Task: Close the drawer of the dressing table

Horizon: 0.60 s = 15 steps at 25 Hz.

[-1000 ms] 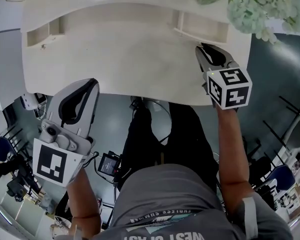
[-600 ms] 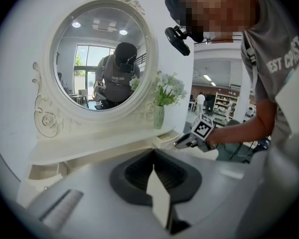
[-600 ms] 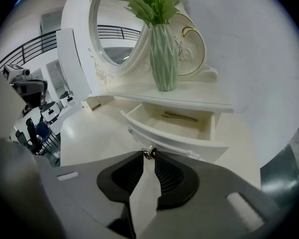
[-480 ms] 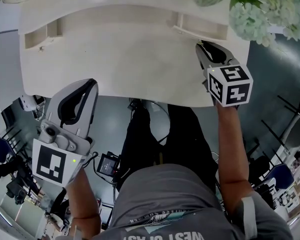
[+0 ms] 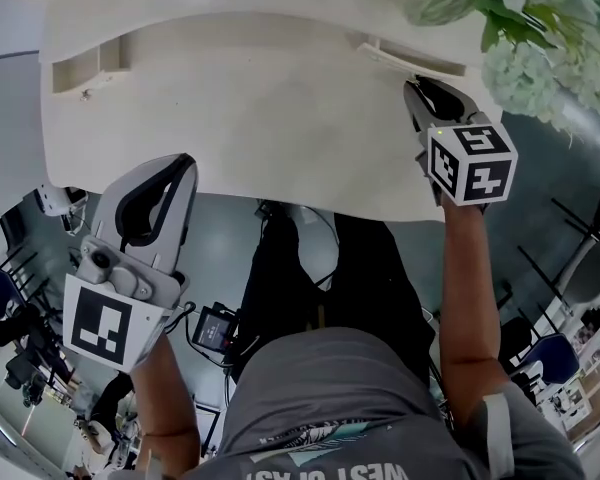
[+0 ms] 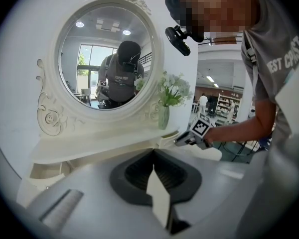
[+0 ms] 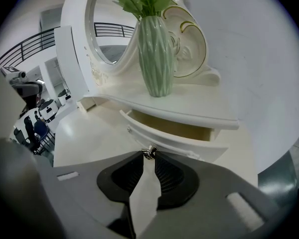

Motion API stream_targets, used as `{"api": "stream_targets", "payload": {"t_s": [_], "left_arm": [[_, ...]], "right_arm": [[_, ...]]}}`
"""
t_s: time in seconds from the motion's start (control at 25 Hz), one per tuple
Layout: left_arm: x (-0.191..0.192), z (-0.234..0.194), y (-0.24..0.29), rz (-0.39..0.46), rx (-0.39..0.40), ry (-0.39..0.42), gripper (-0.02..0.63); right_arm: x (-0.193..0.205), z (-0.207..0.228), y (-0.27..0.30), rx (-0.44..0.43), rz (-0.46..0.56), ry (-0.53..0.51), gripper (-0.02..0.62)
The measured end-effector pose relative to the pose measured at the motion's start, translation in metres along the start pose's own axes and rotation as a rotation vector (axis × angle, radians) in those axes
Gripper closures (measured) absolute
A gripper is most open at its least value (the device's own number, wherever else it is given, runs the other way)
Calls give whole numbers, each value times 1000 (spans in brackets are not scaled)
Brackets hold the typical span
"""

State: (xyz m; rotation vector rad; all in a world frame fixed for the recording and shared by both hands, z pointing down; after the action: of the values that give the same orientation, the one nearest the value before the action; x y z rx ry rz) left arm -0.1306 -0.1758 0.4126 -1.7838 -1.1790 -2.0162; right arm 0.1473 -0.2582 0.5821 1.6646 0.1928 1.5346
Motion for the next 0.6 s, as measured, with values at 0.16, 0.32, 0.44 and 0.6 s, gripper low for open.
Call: {"api": "stream_targets", "payload": {"t_s": [0.16, 0.32, 0.44, 0.6], "left_arm": [[0, -4, 1, 0, -5, -3, 604], [1, -6, 1, 2, -7, -5, 603], [2, -8, 1, 0, -8, -6, 603], [2, -10, 2, 0, -12, -6, 603]], "right_arm": [[-4, 5, 4, 5, 0, -5, 520], [-10, 10, 8, 11, 7, -8, 520], [-16, 15, 15, 16, 9, -12, 522], [-22, 22, 22, 16, 7, -12, 520]]}}
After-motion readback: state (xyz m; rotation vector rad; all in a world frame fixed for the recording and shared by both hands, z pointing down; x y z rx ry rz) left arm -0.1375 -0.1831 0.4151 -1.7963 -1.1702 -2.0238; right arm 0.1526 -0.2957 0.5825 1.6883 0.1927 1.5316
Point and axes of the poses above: the fingertips, and each gripper's own axes: y forward along the fingers, z to its right, x out of its underside, the point moved 2 cm from there along -y, backward along the fingers, and after that the axes turned 9 degrees about z, right-handed, at the moved point
